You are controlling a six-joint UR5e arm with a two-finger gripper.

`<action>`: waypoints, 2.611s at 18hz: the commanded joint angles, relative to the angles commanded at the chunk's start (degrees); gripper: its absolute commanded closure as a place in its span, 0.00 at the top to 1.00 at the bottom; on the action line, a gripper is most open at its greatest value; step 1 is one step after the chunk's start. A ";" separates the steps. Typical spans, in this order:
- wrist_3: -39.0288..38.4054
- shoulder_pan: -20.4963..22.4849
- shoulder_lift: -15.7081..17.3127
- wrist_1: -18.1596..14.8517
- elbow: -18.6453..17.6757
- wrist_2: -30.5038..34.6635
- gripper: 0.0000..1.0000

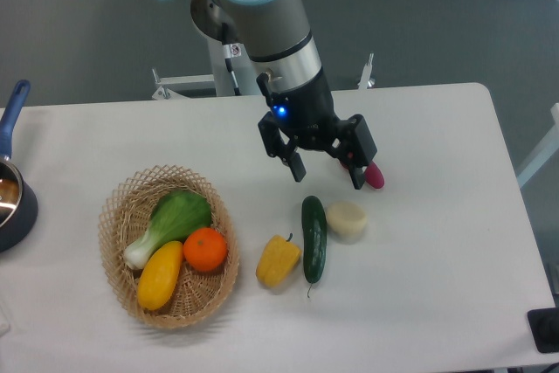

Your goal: Pick up the mango from the basket

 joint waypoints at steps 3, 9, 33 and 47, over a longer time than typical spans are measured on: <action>0.18 0.35 0.09 -0.44 0.26 -0.18 1.00; 0.00 0.27 0.09 -0.35 -0.09 -0.18 1.00; -10.45 0.71 2.64 0.35 -5.80 -5.89 1.00; -31.99 -12.03 -8.95 0.44 -3.34 -12.30 1.00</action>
